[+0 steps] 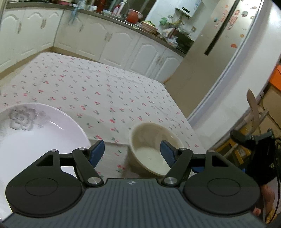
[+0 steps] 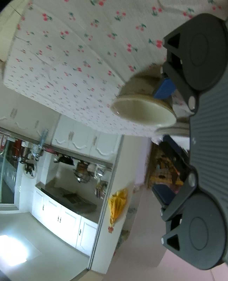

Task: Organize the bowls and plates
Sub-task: 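Move both tools to the flower plate stack and grip its rim, then lift the flower plate stack with both tools and carry it, then lower the plate stack onto the tablecloth and open both tools, then move both tools to the nested bowl stack, then grip the nested bowl stack rim with both tools, then lift the nested bowls with both tools and carry them over the plates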

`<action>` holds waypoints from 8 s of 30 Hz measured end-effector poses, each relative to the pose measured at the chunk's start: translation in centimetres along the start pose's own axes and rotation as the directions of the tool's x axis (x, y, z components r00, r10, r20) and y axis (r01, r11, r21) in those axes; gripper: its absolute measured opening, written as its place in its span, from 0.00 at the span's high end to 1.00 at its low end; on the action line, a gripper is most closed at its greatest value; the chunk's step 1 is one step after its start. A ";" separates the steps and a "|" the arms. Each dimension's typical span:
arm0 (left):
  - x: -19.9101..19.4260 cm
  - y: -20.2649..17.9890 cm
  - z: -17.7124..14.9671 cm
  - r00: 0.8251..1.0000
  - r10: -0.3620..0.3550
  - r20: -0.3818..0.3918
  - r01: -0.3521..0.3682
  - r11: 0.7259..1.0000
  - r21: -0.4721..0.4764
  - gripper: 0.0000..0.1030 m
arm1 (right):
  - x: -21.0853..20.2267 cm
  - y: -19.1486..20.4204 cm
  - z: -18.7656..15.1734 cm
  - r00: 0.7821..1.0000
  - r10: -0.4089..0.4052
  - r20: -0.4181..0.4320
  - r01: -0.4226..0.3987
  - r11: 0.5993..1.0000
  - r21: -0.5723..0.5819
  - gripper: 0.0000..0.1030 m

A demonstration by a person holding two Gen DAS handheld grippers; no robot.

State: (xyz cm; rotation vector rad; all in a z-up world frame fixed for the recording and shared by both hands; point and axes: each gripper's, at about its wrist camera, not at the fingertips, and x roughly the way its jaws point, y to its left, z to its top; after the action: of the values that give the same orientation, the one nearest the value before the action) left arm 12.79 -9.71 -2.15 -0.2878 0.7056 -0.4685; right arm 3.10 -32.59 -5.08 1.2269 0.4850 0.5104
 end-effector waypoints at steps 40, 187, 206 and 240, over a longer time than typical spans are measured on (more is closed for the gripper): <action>-6.5 14.3 -2.2 0.970 0.243 0.019 -0.228 0.931 -0.286 0.44 | 17.6 5.8 -10.4 0.928 -0.274 -0.254 0.159 0.905 -0.395 0.00; 7.1 -1.9 0.8 0.989 -0.093 -0.113 0.098 0.994 0.041 0.04 | 2.4 -1.1 1.9 0.935 -0.246 0.255 0.277 0.956 -0.093 0.01; 11.0 -1.7 0.8 0.982 -0.086 -0.170 0.079 0.996 -0.048 0.37 | 5.0 -1.1 2.8 0.952 -0.249 0.180 0.262 0.963 -0.054 0.01; 4.9 -0.4 3.1 0.999 -0.033 -0.032 0.030 0.995 -0.094 0.68 | 6.1 3.6 1.5 0.976 -0.134 0.174 0.158 0.979 -0.129 0.00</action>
State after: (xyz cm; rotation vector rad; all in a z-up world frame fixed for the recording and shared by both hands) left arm 18.02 -12.22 -2.45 -0.3799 0.7581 -0.4724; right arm 8.43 -29.06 -1.64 1.0766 0.3878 0.3095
